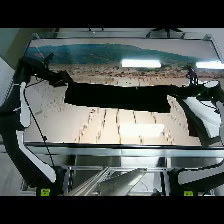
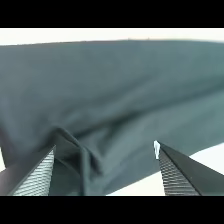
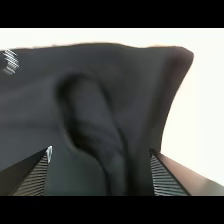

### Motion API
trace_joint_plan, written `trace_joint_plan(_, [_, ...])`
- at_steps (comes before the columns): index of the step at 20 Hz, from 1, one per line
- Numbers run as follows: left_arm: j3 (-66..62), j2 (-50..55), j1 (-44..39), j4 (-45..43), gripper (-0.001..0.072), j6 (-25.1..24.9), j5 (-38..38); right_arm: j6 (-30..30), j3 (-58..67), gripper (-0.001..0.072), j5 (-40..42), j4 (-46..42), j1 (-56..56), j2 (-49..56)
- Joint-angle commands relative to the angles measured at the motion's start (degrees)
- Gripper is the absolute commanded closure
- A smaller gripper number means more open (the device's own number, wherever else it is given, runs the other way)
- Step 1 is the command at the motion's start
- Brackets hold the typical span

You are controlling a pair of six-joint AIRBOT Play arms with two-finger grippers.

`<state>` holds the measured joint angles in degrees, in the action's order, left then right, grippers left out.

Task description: Fold the shirts.

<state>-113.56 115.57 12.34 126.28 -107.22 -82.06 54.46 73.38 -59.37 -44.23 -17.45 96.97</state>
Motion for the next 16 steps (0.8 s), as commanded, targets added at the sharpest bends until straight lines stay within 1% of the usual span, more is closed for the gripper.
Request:
trace_joint_plan(1, [-5.5, -0.3, 1.6, 0.7, 0.0021, 5.3, 2.2, 4.3, 0.5, 0.0007, -4.0, -5.1, -1.0, 1.1])
trace_joint_plan(3, [-2.1, -2.6, 1.9, 2.8, 0.0021, 5.2, 2.8, 4.3, 0.6, 0.0007, -2.9, -4.7, -0.1, 2.1])
trace_joint_plan(6, [1.6, -3.8, 0.4, 2.8, 0.0021, 5.2, 1.7, 4.3, 0.6, 0.0007, -2.1, -2.5, 1.2, 4.2])
trace_joint_plan(10, [4.2, -3.6, -3.9, 2.8, 0.0022, 4.4, 1.1, 4.3, 0.6, 0.0011, -1.5, -0.5, 3.3, 6.9])
trace_joint_plan(11, [4.1, -3.6, -5.2, 2.8, 0.0022, 4.2, 1.2, 4.2, 0.7, 0.0117, -1.4, 0.3, 3.7, 6.9])
trace_joint_plan(12, [4.1, -3.6, -6.7, 2.8, 0.0023, 4.1, 1.5, 3.9, 1.2, 0.0404, -1.6, 0.7, 4.0, 6.9])
trace_joint_plan(13, [4.1, -3.6, -8.1, 2.8, 0.0023, 4.1, 2.1, 3.9, 2.0, 0.0617, -1.8, 0.7, 4.0, 6.9])
trace_joint_plan(14, [4.1, -3.5, -9.7, 2.7, 0.0088, 4.1, 3.0, 3.9, 3.1, 0.0629, -2.6, 0.7, 4.0, 6.8])
trace_joint_plan(15, [4.1, -3.5, -11.1, 2.7, 0.0317, 4.1, 4.0, 3.9, 4.4, 0.0691, -3.8, 0.7, 4.0, 6.7])
trace_joint_plan(16, [4.1, -3.5, -12.7, 2.7, 0.0594, 3.5, 5.6, 4.0, 5.6, 0.0692, -5.1, 0.7, 4.0, 6.3])
